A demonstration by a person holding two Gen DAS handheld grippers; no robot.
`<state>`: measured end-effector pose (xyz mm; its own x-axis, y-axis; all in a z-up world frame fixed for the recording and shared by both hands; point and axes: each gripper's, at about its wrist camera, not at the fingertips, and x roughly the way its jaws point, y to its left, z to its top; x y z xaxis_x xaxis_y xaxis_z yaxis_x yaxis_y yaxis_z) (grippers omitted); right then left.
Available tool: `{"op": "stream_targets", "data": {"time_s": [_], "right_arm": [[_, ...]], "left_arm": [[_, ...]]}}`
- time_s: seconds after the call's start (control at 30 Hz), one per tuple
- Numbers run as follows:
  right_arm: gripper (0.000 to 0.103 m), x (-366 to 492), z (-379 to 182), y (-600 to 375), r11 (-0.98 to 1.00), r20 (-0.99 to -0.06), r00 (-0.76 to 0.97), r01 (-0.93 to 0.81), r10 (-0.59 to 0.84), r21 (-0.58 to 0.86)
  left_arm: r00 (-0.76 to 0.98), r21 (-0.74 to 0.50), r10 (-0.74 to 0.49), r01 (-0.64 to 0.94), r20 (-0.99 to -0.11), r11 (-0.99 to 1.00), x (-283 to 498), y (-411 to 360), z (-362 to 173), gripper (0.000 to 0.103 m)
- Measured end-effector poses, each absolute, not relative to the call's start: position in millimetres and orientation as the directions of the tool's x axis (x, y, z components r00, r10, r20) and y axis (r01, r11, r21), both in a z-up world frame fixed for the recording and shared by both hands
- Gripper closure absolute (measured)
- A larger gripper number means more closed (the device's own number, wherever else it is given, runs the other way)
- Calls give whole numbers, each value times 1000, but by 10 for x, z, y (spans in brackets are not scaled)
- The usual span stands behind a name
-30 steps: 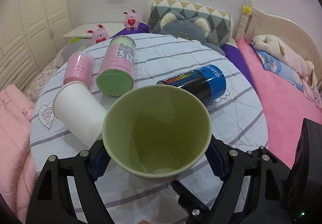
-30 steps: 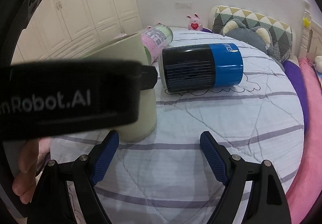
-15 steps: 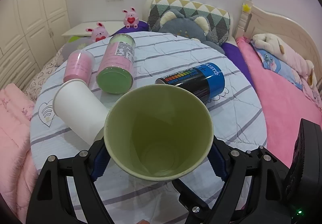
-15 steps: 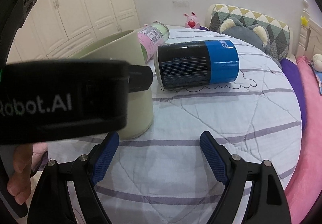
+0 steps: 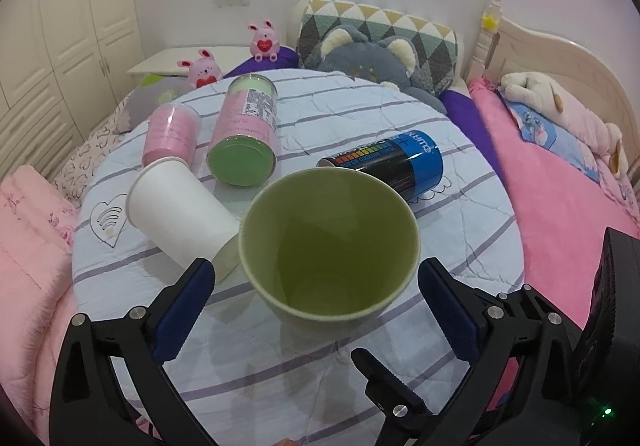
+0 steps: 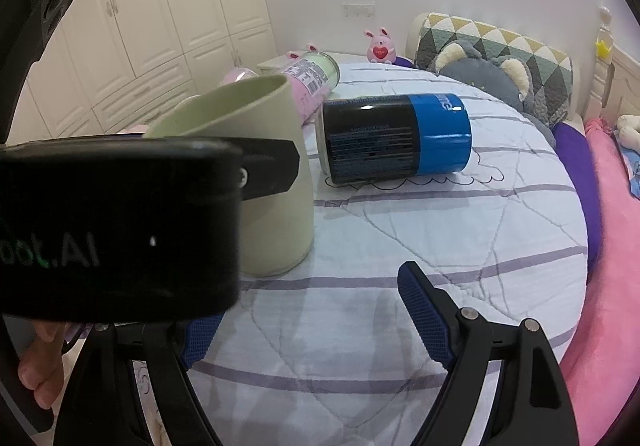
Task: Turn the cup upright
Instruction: 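Lower the upright cup onto the table and open the left gripper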
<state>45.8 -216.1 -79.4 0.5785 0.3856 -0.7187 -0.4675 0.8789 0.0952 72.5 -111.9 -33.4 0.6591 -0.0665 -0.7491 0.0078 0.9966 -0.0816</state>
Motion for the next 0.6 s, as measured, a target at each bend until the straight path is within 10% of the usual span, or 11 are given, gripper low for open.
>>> {"op": "stream_targets", "data": {"time_s": [0.6], "right_arm": [[19,-136,-331,-1969,898,-642,687,-439,340,6]], "left_arm": [[842,-83,-27,-21,-539,996,-138,-733,233,0]]}}
